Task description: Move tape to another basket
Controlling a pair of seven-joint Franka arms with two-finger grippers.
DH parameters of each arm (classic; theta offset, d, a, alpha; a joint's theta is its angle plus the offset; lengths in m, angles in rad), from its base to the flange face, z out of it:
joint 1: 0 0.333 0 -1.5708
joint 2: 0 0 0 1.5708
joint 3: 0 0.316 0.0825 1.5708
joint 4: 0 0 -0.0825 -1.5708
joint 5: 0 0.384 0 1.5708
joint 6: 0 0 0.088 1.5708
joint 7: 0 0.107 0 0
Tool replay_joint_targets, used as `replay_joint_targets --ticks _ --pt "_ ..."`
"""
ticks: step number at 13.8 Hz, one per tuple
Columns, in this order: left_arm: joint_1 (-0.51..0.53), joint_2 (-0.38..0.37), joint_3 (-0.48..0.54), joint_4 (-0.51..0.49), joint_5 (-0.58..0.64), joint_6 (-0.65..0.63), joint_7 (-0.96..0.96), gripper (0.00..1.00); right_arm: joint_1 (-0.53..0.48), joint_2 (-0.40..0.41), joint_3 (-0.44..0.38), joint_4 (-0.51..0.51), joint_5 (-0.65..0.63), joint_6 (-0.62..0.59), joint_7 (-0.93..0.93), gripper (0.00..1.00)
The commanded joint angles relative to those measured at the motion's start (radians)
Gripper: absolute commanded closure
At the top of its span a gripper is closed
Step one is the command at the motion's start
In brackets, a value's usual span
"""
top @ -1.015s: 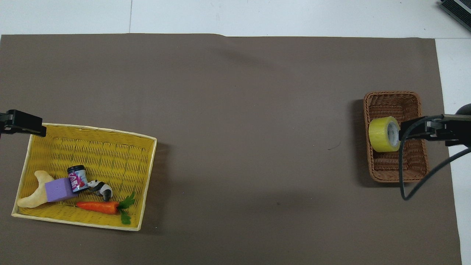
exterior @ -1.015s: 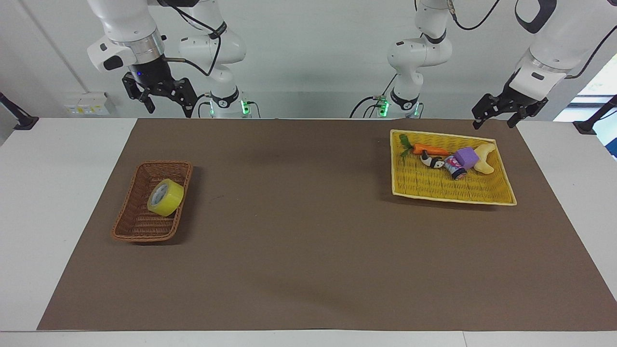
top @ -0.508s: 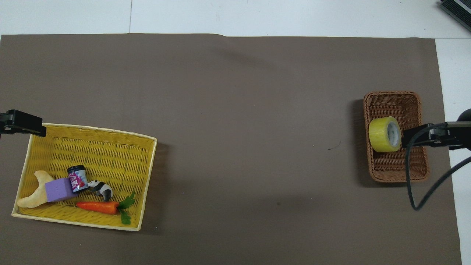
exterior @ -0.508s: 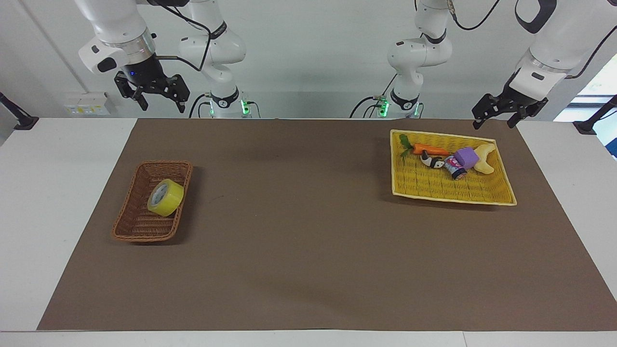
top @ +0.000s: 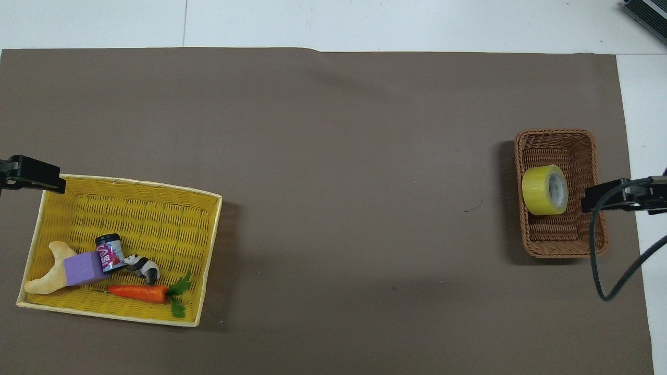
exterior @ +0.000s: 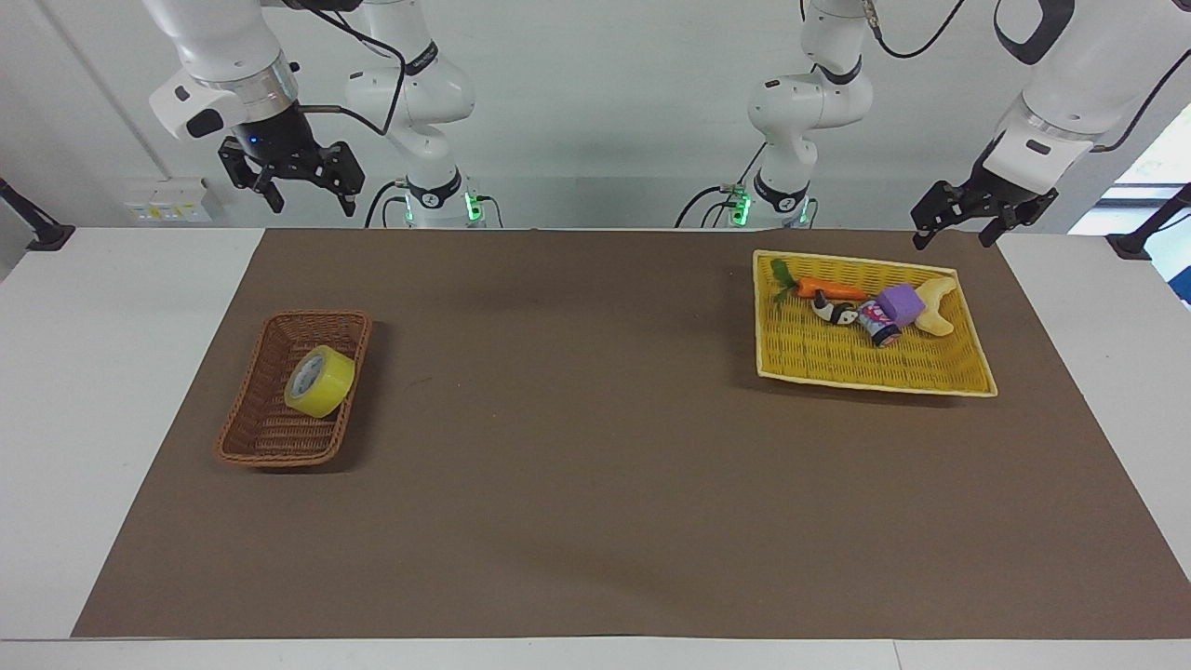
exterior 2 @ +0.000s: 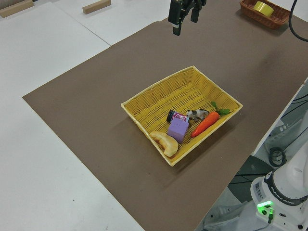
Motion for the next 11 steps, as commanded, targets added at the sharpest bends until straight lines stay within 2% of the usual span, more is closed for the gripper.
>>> replay_joint_targets --ticks 1,11 --pt "0.015 0.001 -0.006 0.021 -0.015 -0.027 0.011 0.00 -0.015 -0.020 0.004 -0.024 0.007 0.019 -0.025 0.00" --pt "0.015 0.001 -0.006 0.021 -0.015 -0.027 0.011 0.00 -0.023 -0.006 0.003 0.006 -0.005 -0.007 -0.027 0.00"
